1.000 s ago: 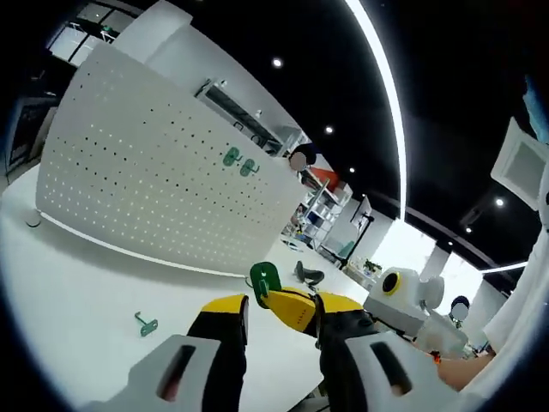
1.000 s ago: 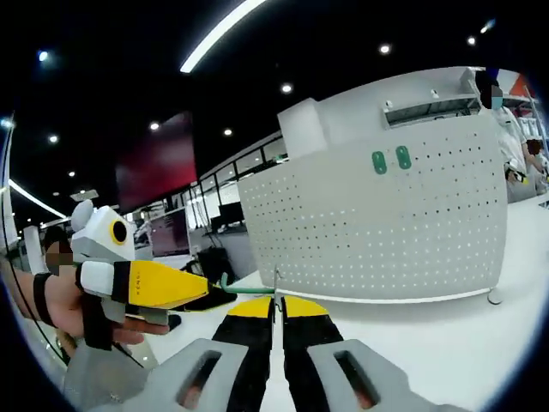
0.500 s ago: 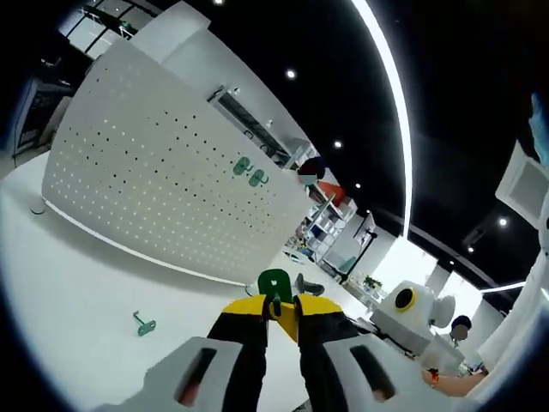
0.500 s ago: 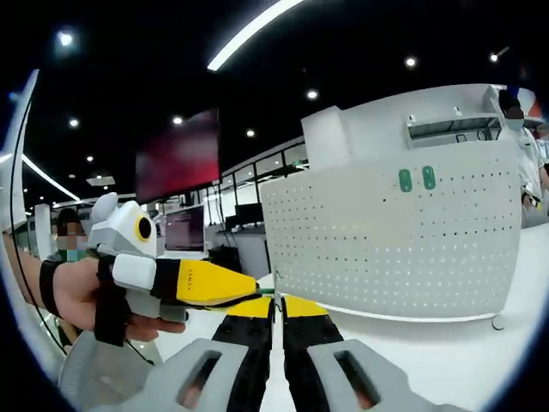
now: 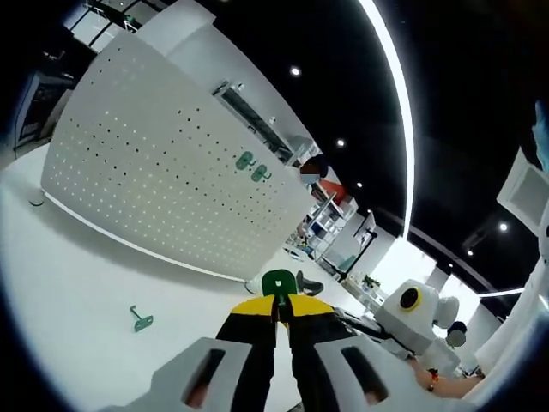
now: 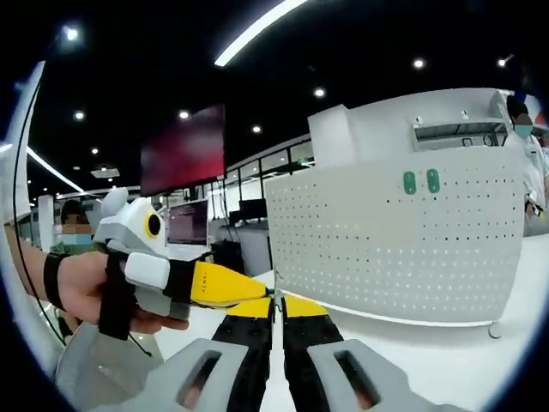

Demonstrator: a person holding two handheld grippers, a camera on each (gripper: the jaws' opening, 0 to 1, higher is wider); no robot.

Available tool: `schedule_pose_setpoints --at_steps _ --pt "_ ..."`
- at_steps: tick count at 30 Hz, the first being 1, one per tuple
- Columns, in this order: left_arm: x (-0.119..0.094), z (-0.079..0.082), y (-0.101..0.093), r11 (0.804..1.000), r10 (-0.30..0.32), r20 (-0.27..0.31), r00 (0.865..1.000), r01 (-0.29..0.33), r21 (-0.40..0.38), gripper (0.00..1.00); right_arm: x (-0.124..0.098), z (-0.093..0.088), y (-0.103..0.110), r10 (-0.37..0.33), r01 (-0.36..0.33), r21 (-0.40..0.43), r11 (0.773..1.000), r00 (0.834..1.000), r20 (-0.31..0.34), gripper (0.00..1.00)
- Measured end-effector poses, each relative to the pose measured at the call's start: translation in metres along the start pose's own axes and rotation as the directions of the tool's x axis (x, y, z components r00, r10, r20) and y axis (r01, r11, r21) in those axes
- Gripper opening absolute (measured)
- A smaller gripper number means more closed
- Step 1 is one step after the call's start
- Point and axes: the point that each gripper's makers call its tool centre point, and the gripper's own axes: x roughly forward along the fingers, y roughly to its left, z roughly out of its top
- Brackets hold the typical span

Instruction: Insert the hook assembly into the mounting plate slot until the hook locks in place.

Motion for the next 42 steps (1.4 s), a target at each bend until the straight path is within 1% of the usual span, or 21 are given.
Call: schedule_pose_setpoints --at_steps 3,5,7,8,10,12,14,17,19,21,24,27,29,31,34,36,38,40,42 --pt "0.0 0.0 0.0 1.0 0.0 -0.001 1.0 0.0 -0.01 0.04 0.0 0.0 0.0 0.009 -0.009 0.023 1.0 1.0 0.011 0.02" --pt "0.0 0.0 0.0 1.0 0.003 -0.002 1.0 -0.003 -0.006 0.04 0.0 -0.001 0.0 0.006 -0.006 0.004 1.0 1.0 -0.001 0.02" --pt "0.0 0.001 0.0 1.0 0.004 0.006 1.0 -0.004 -0.004 0.04 0.001 0.001 -0.001 0.014 -0.014 0.031 0.999 1.0 0.01 0.02" --pt "0.0 0.001 0.0 1.0 0.004 0.011 1.0 -0.004 -0.007 0.04 0.001 0.001 -0.002 0.013 -0.013 0.032 0.999 1.0 0.014 0.02" --pt "0.001 0.0 0.0 1.0 0.008 0.001 1.0 -0.008 -0.014 0.04 0.0 -0.002 -0.002 0.018 -0.018 0.044 0.999 1.0 0.005 0.03" --pt "0.001 -0.002 0.001 1.0 0.017 -0.012 1.0 -0.017 0.0 0.04 0.001 -0.004 -0.002 0.019 -0.019 0.052 0.998 1.0 0.002 0.03" --pt "0.001 -0.002 0.002 1.0 0.019 -0.014 1.0 -0.019 -0.002 0.03 0.001 -0.004 -0.002 0.024 -0.024 0.061 0.998 1.0 0.003 0.03" --pt "0.002 -0.002 0.005 0.999 0.035 -0.012 0.999 -0.035 -0.022 0.03 0.002 -0.006 -0.002 0.029 -0.028 0.078 0.997 1.0 -0.011 0.03" --pt "0.002 -0.003 0.005 0.999 0.043 -0.015 0.999 -0.043 -0.006 0.03 0.003 -0.008 -0.003 0.03 -0.028 0.073 0.997 0.999 -0.025 0.03" --pt "0.003 -0.003 0.004 0.999 0.045 -0.017 0.999 -0.045 0.004 0.03 0.003 -0.009 -0.004 0.031 -0.028 0.089 0.996 0.999 -0.03 0.04" --pt "0.004 0.001 0.004 0.999 0.047 -0.005 0.999 -0.047 0.013 0.03 0.002 -0.012 -0.008 0.027 -0.023 0.091 0.996 0.999 -0.041 0.06" --pt "0.007 0.006 0.006 0.997 0.055 0.005 0.998 -0.055 0.046 0.03 0.001 -0.014 -0.011 0.026 -0.021 0.102 0.995 0.999 -0.044 0.07" --pt "0.01 0.009 0.007 0.994 0.061 0.008 0.998 -0.062 0.085 0.03 -0.001 -0.014 -0.014 0.022 -0.018 0.11 0.994 0.999 -0.041 0.07" --pt "0.013 0.013 0.006 0.995 0.058 0.02 0.998 -0.06 0.086 0.03 -0.004 -0.015 -0.019 0.009 -0.004 0.115 0.993 0.999 -0.043 0.07" --pt "0.018 0.018 0.003 0.99 0.061 0.028 0.998 -0.064 0.125 0.03 -0.009 -0.017 -0.026 -0.007 0.013 0.126 0.992 0.999 -0.049 0.07" --pt "0.021 0.022 0.002 0.984 0.06 0.034 0.998 -0.065 0.166 0.03 -0.011 -0.018 -0.031 -0.019 0.025 0.129 0.991 0.998 -0.054 0.08" --pt "0.024 0.025 0.002 0.979 0.069 0.04 0.997 -0.076 0.187 0.03 -0.014 -0.021 -0.034 -0.031 0.039 0.134 0.99 0.998 -0.063 0.1" --pt "0.027 0.028 0.003 0.967 0.085 0.049 0.995 -0.095 0.235 0.03 -0.015 -0.025 -0.038 -0.042 0.052 0.139 0.989 0.996 -0.078 0.13" --pt "0.031 0.03 0.002 0.962 0.091 0.061 0.994 -0.104 0.253 0.03 -0.018 -0.028 -0.042 -0.05 0.062 0.137 0.989 0.995 -0.09 0.14"
